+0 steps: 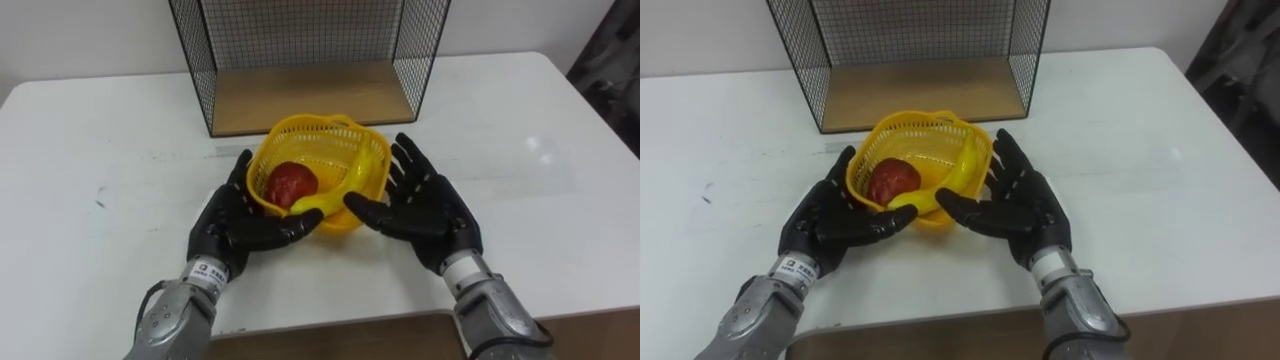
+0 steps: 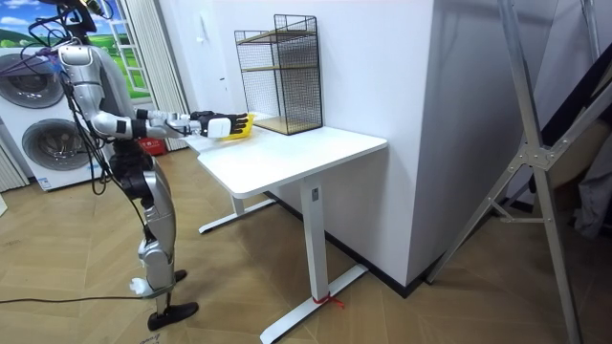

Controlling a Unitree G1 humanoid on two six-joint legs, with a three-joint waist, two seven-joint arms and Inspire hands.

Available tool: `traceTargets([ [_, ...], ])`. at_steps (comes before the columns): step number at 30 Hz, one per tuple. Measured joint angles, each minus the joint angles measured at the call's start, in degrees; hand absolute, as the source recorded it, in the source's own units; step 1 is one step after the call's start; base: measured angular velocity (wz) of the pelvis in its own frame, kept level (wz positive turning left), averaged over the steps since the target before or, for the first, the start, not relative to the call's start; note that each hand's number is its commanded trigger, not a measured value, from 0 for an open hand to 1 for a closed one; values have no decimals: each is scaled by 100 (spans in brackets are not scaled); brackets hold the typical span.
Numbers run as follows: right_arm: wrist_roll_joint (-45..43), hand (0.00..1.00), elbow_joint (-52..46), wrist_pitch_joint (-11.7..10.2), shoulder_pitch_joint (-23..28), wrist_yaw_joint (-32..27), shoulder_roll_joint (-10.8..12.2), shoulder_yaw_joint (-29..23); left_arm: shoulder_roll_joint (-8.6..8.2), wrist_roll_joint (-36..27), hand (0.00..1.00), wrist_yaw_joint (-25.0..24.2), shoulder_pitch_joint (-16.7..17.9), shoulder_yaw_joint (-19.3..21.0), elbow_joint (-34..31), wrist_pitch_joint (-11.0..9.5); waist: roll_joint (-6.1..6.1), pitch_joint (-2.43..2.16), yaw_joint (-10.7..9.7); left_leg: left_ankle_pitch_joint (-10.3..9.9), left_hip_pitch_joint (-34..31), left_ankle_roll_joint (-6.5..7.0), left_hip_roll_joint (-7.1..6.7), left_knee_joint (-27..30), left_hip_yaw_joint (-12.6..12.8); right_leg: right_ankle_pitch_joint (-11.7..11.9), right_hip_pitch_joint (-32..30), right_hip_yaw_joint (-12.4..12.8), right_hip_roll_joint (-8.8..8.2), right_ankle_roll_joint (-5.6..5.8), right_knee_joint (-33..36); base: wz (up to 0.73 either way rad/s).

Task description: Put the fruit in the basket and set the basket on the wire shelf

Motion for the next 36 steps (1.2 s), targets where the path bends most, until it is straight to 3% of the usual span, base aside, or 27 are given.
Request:
traceTargets([
  [4,1,0,0,-13,0,0,1,0,9,-91,0,0,0,-34,9,-41,-62,24,6,0,0,0,-1,-3,14,0,0,-4,1,0,2,0],
  [14,-53,0,1,-14,0,-3,-9,0,12,-88,0,0,4,-95,10,-41,-100,14,37,0,-4,0,-2,3,18,1,-5,-11,1,0,14,0],
  [19,-227,0,-2,-24,-34,-128,-8,-1,11,-85,0,0,5,-187,9,-42,-111,-15,150,0,-16,0,-2,3,20,1,-11,-12,1,0,16,0],
  [30,-681,0,-6,-24,-513,-289,4,2,-7,-73,0,0,7,-178,-12,-42,-76,-40,163,0,-53,0,-6,17,-128,3,7,-94,2,1,8,5],
  [36,-741,0,-12,-24,-588,-395,8,4,-3,-72,0,0,6,-68,-564,-40,-89,-40,199,0,-76,0,-6,3,-136,3,-13,-122,1,1,5,1],
])
